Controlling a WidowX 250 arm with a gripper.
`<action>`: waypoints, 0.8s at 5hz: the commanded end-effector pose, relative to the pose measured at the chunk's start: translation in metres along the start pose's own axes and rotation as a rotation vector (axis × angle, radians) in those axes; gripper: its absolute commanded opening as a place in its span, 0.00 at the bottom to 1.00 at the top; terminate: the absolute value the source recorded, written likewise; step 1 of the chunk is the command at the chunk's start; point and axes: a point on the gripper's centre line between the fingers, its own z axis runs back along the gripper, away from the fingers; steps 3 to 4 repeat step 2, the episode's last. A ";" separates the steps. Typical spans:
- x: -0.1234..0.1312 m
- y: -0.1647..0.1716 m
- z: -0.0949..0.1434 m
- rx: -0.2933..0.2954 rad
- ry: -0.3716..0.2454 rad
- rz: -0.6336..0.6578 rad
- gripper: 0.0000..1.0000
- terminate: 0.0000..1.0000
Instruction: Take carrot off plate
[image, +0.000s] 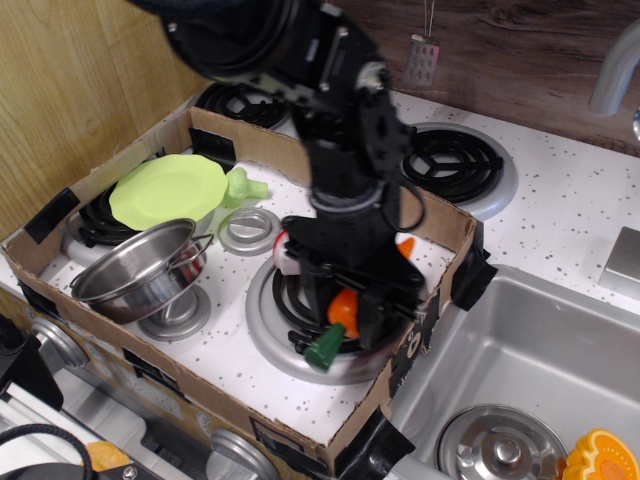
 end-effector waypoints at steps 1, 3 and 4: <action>0.007 0.004 0.007 -0.007 -0.061 -0.019 0.00 0.00; 0.007 0.006 0.008 0.004 -0.069 -0.036 1.00 1.00; 0.007 0.006 0.008 0.004 -0.069 -0.036 1.00 1.00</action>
